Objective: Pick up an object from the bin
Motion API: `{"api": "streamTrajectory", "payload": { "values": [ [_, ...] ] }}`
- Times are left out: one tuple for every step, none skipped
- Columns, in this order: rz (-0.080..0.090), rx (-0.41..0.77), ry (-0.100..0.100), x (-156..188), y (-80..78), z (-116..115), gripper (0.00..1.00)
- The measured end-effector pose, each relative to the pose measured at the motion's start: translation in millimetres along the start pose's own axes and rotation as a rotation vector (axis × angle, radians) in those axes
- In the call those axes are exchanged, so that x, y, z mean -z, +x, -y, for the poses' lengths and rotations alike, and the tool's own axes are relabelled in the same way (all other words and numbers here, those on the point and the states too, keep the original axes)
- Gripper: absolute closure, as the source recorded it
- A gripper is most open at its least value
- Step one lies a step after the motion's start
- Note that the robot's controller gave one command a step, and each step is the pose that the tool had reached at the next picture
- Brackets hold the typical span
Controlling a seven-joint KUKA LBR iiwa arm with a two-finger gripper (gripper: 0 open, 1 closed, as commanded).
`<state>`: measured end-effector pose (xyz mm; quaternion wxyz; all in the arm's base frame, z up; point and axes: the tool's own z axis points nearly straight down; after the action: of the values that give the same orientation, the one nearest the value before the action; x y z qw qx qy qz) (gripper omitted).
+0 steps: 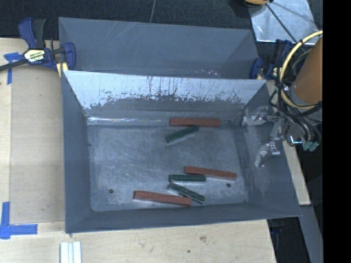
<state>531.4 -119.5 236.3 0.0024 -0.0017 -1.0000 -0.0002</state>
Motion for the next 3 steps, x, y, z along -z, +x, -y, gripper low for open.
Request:
{"api": "streamTrajectory", "payload": {
  "values": [
    [0.009, 0.002, 0.001, 5, -1.6, -1, 0.00],
    [0.015, -0.038, 0.002, -43, 15.2, -16, 0.00],
    [0.012, -0.027, 0.002, -111, 19.7, -22, 0.00]
  ]
}}
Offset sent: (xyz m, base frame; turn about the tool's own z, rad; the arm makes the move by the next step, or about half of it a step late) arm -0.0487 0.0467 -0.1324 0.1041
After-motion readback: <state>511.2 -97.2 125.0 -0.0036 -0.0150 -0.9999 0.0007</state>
